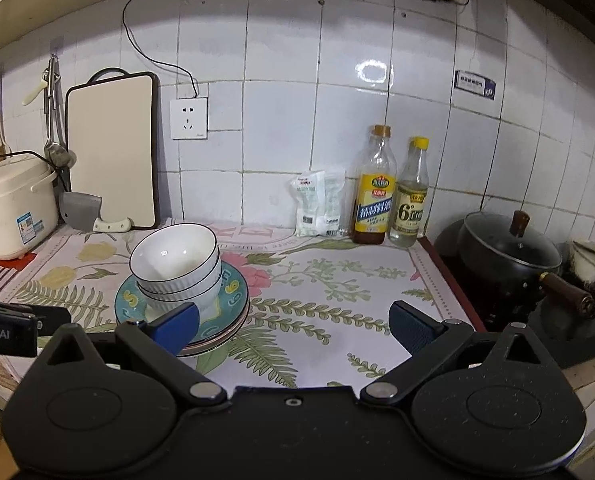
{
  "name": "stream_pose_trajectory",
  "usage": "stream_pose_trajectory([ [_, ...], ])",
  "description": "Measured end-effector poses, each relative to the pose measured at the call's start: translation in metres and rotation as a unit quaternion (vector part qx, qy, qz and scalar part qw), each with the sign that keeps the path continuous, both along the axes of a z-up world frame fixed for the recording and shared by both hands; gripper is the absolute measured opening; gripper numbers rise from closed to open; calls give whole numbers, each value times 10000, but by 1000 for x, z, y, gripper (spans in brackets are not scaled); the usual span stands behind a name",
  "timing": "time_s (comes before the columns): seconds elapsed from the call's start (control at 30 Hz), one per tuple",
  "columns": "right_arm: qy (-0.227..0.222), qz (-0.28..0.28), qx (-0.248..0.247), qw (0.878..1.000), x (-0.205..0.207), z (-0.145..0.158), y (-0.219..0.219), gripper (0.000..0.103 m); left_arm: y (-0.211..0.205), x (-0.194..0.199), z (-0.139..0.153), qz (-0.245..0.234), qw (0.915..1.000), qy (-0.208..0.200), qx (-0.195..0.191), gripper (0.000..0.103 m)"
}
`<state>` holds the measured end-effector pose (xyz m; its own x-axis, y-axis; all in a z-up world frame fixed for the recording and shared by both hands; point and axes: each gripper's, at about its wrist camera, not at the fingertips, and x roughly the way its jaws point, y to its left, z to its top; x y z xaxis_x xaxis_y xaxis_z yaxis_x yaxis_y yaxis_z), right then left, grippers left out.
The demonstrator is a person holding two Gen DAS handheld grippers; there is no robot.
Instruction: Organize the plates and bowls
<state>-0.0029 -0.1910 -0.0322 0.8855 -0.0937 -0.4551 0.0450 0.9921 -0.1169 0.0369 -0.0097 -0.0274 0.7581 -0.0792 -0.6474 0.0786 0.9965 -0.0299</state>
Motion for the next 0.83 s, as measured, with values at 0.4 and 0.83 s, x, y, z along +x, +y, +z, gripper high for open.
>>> stream_pose_trajectory([
  [0.4,-51,-40,-75,10000,-1,-2,1,102,1,0,-2,-38,9999,27,-147,102],
  [0.83,-3,-81,-58,10000,0,-4,1,102,-1,-2,-5,-28,9999,-3,-99,102],
])
